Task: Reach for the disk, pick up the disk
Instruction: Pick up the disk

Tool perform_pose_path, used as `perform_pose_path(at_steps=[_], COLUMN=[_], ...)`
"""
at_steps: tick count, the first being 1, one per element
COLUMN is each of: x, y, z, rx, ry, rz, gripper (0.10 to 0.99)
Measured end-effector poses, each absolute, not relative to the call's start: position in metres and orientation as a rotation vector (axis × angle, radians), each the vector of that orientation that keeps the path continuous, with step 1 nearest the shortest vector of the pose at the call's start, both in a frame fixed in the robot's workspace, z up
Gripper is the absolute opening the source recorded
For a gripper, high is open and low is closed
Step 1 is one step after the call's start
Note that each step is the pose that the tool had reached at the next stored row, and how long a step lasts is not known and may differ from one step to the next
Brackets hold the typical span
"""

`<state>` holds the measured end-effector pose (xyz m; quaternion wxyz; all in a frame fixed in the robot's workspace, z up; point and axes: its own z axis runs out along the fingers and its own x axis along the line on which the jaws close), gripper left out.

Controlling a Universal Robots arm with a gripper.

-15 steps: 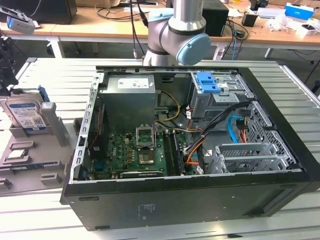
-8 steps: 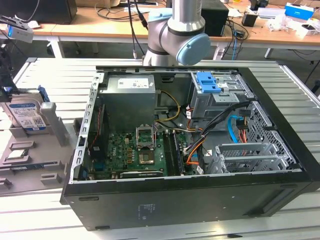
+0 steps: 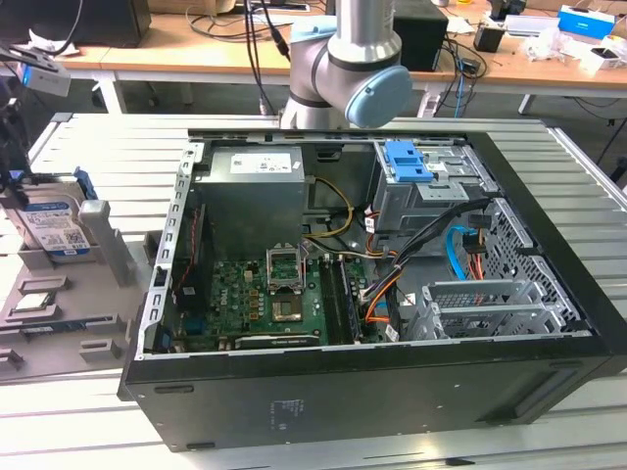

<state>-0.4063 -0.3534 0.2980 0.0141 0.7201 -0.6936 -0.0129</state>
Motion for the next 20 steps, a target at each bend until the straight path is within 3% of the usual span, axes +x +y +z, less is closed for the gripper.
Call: perform_pose_path(at_steps=[9, 11, 20], x=[-0.4063, -0.4063, -0.4063], y=[-0.3533, -0.3534, -0.3534], z=[0.2909, 0.2909, 0.2909], rx=[2.241, 2.24, 2.24], ry=[-2.158, -2.158, -2.158], rz=[-0.037, -0.037, -0.037], gripper=[0.482, 0.369, 0.369])
